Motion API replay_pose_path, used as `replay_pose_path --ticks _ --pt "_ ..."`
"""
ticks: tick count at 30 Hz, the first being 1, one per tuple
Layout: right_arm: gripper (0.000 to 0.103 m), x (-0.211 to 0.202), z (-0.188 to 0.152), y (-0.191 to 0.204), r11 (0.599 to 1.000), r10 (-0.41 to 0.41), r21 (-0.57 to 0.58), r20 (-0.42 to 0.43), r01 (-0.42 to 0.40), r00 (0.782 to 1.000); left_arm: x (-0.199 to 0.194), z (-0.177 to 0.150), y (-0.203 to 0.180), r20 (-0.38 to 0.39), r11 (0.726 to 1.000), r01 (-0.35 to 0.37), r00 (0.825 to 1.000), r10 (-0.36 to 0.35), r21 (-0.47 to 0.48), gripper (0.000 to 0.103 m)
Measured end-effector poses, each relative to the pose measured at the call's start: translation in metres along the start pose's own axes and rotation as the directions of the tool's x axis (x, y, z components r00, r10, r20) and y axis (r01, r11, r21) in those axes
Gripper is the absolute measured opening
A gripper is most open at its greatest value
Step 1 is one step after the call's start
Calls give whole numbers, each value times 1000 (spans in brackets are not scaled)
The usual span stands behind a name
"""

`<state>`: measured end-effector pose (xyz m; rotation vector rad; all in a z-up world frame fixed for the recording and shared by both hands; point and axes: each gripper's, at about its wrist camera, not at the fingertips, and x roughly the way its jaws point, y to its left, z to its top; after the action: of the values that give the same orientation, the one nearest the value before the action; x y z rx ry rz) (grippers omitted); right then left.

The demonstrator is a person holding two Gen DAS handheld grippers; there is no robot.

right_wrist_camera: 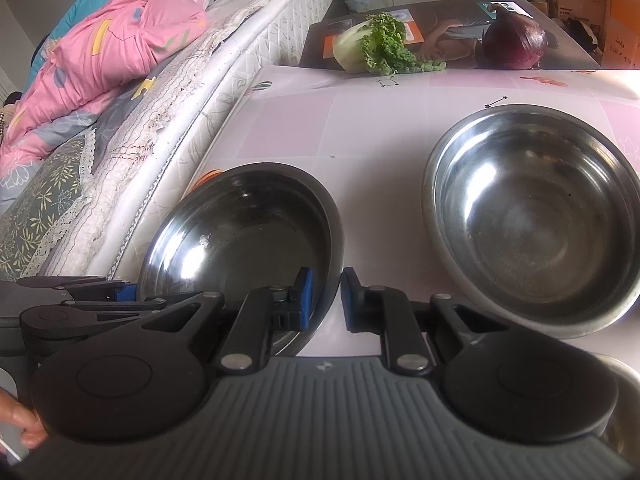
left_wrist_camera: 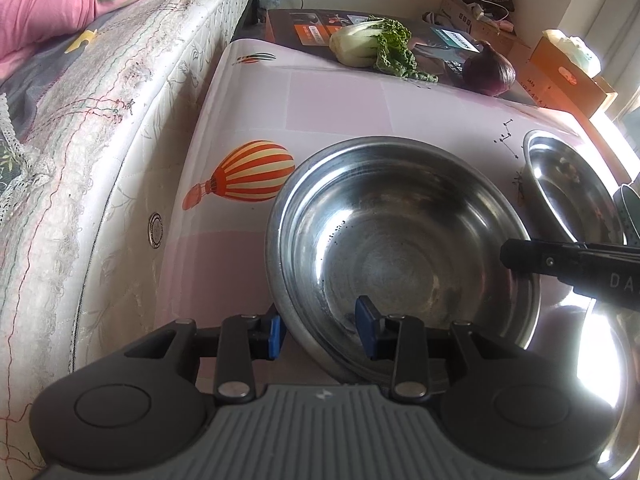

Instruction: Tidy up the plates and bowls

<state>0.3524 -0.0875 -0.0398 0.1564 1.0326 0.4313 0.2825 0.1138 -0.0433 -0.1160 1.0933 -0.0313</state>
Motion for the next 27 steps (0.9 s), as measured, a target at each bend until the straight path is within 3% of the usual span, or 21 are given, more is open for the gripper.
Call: replay_pose_path --ticks 18,27 --pt "14 -6 1 9 997 -36 -69 37 38 999 -7 1 0 26 1000 2 1000 -3 16 36" --pt "16 6 8 -4 999 -38 -12 27 38 999 4 9 5 24 1000 -17 1000 17 8 37"
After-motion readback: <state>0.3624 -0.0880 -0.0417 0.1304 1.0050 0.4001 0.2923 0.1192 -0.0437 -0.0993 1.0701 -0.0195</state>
